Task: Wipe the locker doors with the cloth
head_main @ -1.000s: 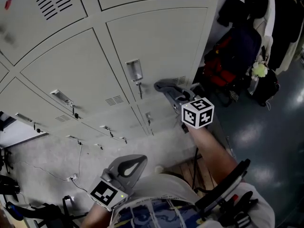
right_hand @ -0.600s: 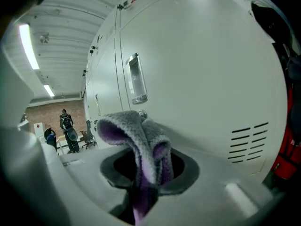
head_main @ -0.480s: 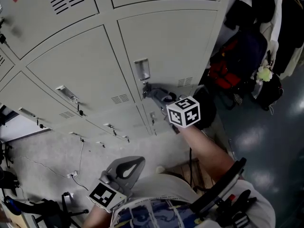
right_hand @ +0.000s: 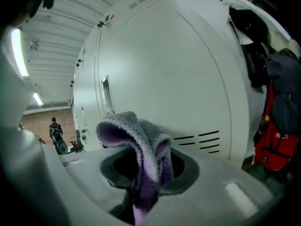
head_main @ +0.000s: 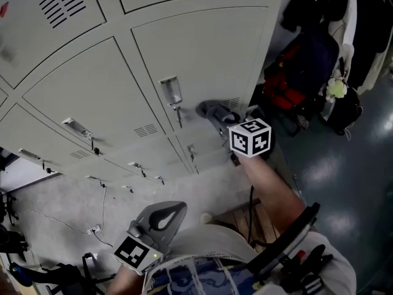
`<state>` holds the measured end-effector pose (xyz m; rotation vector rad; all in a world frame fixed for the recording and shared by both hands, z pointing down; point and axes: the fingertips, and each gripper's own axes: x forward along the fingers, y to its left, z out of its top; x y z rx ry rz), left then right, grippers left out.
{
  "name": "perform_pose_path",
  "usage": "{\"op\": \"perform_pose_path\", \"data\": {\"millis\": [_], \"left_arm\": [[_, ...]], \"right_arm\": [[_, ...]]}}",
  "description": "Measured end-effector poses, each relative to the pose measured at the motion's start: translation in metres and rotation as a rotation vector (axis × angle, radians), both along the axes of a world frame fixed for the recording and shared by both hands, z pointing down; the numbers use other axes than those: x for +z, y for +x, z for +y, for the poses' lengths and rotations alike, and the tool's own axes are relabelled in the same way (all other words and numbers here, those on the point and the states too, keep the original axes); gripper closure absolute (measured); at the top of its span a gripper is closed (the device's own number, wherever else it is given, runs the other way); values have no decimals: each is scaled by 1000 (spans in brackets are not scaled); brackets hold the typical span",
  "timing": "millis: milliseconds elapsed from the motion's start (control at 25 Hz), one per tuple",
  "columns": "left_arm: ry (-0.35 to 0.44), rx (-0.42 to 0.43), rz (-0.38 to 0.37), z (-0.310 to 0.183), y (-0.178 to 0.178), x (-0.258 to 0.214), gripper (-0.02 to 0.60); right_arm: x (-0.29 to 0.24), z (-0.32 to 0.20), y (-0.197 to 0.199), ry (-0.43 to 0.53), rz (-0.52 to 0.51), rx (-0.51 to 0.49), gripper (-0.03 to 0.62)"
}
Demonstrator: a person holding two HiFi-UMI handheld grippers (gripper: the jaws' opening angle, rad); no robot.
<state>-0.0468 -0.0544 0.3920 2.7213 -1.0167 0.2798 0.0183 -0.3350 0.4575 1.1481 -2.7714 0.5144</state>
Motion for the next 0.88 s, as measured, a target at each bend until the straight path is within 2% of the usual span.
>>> {"op": "perform_pose_path", "data": {"millis": [360,880], "left_arm": [[-13,36,-11,-2,13,4,580],[-14,40,-13,-4,19,4,580]], "right_arm": [[-1,-19,65,7,-3,121,503],[-10,-37,127,24,-2,243,503]]}}
